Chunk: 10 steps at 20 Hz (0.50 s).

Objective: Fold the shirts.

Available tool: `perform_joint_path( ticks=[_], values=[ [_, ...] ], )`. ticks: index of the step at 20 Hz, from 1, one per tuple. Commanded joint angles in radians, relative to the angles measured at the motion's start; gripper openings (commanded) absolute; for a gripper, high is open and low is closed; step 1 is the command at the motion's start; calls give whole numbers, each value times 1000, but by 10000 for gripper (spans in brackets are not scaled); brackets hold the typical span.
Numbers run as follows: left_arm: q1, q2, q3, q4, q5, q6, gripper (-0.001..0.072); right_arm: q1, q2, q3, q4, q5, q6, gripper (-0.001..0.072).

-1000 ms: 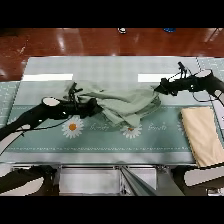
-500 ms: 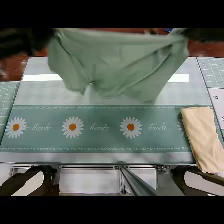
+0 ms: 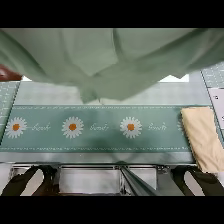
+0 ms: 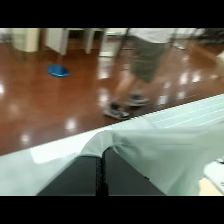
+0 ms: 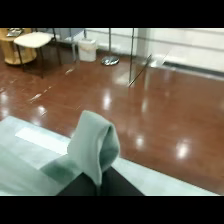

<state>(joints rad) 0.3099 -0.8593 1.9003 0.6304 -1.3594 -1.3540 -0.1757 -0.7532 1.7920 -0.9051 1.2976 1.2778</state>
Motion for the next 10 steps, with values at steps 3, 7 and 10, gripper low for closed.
perform_joint_path(
  ticks=[3, 7, 10],
  values=[
    [5, 182, 45, 229, -57, -51, 18, 1, 124, 3, -134, 196, 98, 18],
    [5, 230, 30, 384, -100, -117, 19, 1, 122, -109, -133, 233, 114, 18],
    [5, 203, -109, 362, -97, -147, 19, 1, 110, -313, -100, 108, 113, 18]
  ],
)
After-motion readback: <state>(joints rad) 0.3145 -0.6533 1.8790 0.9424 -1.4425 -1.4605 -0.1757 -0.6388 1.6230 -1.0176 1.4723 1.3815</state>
